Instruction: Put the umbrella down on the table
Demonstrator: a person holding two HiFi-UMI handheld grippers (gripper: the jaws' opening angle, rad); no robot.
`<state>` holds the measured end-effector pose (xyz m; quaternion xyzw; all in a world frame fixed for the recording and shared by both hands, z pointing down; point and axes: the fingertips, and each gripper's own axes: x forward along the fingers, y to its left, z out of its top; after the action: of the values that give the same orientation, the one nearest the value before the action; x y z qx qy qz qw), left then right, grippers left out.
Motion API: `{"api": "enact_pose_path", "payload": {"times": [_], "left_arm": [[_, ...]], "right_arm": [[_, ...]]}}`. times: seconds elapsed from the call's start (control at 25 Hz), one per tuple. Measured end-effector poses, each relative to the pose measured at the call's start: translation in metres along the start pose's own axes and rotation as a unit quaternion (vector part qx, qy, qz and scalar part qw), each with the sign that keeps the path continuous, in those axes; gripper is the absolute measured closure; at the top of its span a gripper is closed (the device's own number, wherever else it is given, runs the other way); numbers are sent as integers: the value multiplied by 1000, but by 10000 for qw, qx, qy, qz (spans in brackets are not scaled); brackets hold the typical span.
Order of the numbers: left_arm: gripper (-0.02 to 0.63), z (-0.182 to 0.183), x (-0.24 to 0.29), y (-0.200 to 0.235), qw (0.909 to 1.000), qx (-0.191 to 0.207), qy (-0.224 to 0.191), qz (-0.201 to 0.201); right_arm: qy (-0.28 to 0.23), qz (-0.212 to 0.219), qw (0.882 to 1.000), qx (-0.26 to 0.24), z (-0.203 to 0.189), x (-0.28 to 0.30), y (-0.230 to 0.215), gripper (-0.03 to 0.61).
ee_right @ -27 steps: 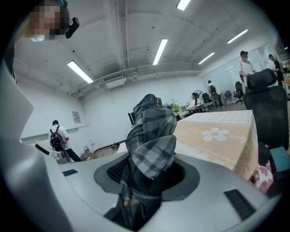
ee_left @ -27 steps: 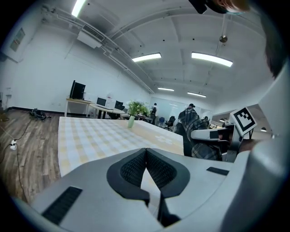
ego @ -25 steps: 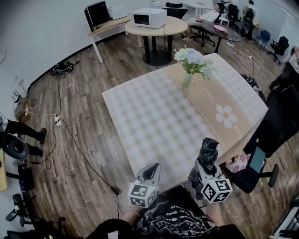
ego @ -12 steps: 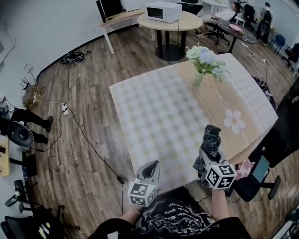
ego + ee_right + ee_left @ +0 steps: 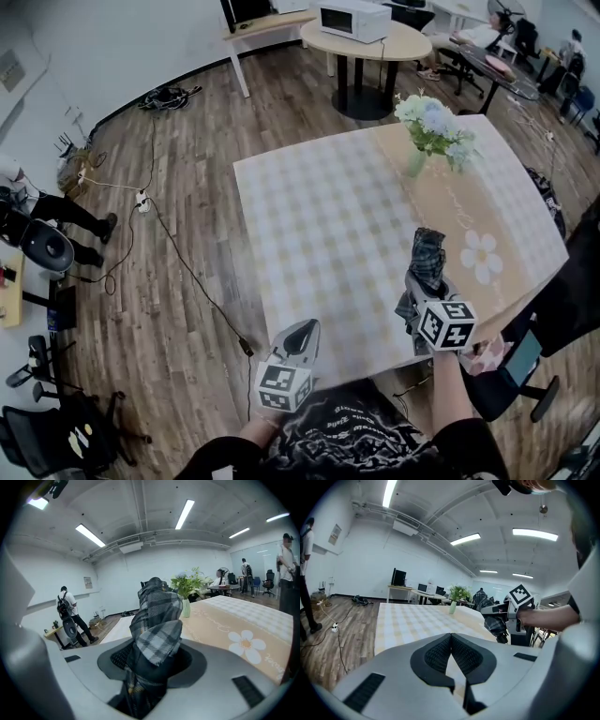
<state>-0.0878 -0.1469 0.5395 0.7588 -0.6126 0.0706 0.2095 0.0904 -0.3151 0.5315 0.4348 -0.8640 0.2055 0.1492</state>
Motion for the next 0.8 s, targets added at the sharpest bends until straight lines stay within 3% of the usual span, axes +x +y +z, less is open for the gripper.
{"api": "enact_pose_path", "payload": {"times": [0.4, 0.8], "left_arm": [[595, 36, 34, -17, 9996, 242, -112, -18], [595, 30, 40, 7, 9993, -24, -104, 370]], "right_arm": [[735, 92, 9967, -333, 3, 69, -46, 399], [1531, 152, 9872, -428, -15, 153, -50, 397]]}}
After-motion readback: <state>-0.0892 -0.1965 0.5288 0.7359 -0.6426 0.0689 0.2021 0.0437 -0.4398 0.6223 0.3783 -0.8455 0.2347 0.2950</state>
